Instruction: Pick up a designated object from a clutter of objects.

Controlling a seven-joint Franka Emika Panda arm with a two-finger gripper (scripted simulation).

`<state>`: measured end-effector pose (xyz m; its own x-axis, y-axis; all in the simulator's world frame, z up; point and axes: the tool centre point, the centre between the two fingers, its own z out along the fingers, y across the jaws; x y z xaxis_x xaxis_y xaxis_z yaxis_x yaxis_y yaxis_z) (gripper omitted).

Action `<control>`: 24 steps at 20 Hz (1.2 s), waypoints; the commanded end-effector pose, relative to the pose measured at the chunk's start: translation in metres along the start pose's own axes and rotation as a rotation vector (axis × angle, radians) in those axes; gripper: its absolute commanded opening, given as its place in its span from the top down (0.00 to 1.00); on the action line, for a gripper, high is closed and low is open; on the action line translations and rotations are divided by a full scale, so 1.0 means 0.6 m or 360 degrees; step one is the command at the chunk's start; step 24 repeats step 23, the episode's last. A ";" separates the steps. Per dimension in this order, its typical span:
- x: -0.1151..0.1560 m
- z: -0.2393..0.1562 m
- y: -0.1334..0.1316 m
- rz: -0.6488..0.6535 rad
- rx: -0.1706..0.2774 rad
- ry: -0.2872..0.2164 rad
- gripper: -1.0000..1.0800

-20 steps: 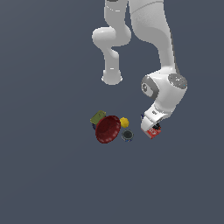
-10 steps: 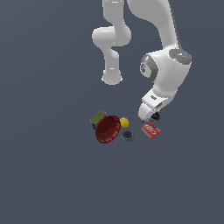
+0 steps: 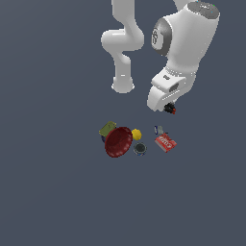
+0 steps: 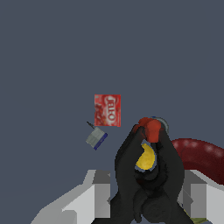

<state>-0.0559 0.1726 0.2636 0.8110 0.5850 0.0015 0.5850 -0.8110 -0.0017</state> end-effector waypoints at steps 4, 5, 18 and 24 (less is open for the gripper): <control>-0.026 -0.093 0.016 -0.0001 0.0002 0.0000 1.00; -0.030 -0.108 0.019 -0.0001 0.0002 0.0000 1.00; -0.061 -0.235 0.046 0.0003 -0.0002 -0.0002 1.00; -0.063 -0.246 0.049 0.0003 -0.0002 -0.0002 1.00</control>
